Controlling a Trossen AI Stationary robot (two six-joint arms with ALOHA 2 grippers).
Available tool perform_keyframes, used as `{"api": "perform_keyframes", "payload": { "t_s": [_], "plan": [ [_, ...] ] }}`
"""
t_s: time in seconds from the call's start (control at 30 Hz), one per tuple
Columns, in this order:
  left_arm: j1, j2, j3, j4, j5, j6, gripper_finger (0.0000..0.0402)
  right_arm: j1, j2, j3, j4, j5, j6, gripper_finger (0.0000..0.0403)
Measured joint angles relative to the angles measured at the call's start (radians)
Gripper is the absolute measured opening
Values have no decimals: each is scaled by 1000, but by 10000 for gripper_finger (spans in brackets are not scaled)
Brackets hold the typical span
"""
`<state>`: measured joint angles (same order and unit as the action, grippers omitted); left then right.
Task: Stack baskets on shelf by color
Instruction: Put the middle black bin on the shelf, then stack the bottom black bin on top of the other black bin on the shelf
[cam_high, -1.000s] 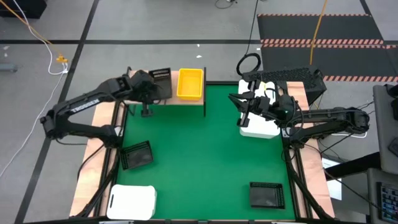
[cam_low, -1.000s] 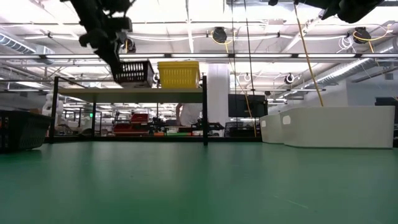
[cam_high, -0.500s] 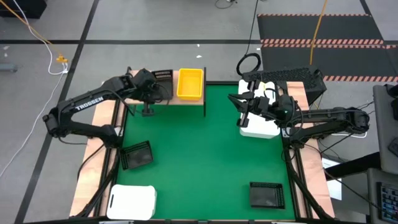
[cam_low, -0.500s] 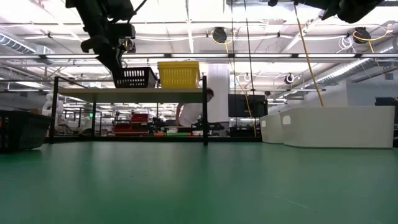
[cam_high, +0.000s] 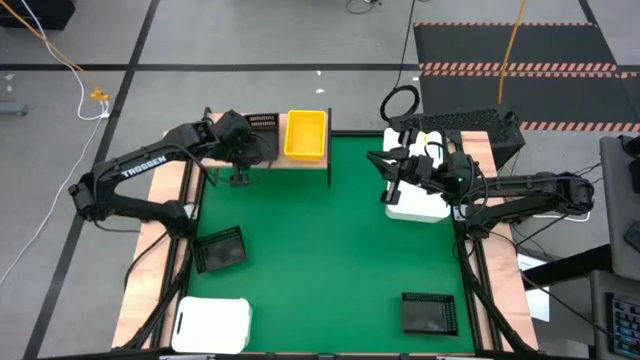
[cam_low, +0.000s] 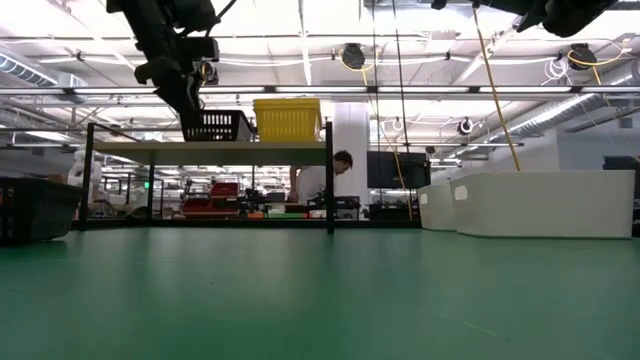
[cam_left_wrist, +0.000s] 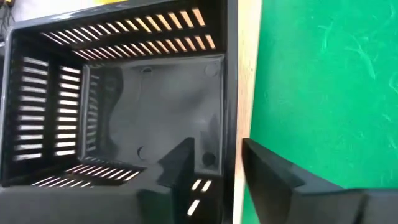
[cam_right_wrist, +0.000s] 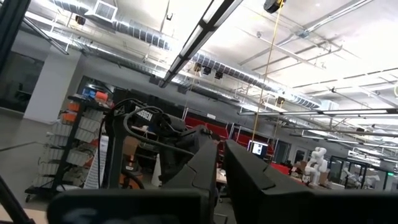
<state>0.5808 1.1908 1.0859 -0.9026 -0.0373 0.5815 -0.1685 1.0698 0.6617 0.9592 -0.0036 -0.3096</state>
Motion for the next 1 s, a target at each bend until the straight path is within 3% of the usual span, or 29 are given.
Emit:
{"api": "perform_keyframes", "payload": {
  "t_s": [0.37,0.5,0.57,0.63,0.7,1.0],
  "plan": [
    [-71,-132,49,-2,-134,-87,224,-7,0,0,-78,4,-31,25],
    [-114,-223,65,-11,-133,-263,237,0,0,0,-122,-16,26,26],
    [-139,-269,47,-10,-92,-354,238,19,0,11,-187,-106,5,31],
    [-179,-309,10,-5,-37,-411,238,62,12,43,-299,-174,-10,40],
    [-234,-344,-46,42,6,-463,233,118,34,80,-472,-171,7,52],
    [-579,-383,-366,555,12,-614,185,447,187,296,-1279,40,276,116]
  ]
}}
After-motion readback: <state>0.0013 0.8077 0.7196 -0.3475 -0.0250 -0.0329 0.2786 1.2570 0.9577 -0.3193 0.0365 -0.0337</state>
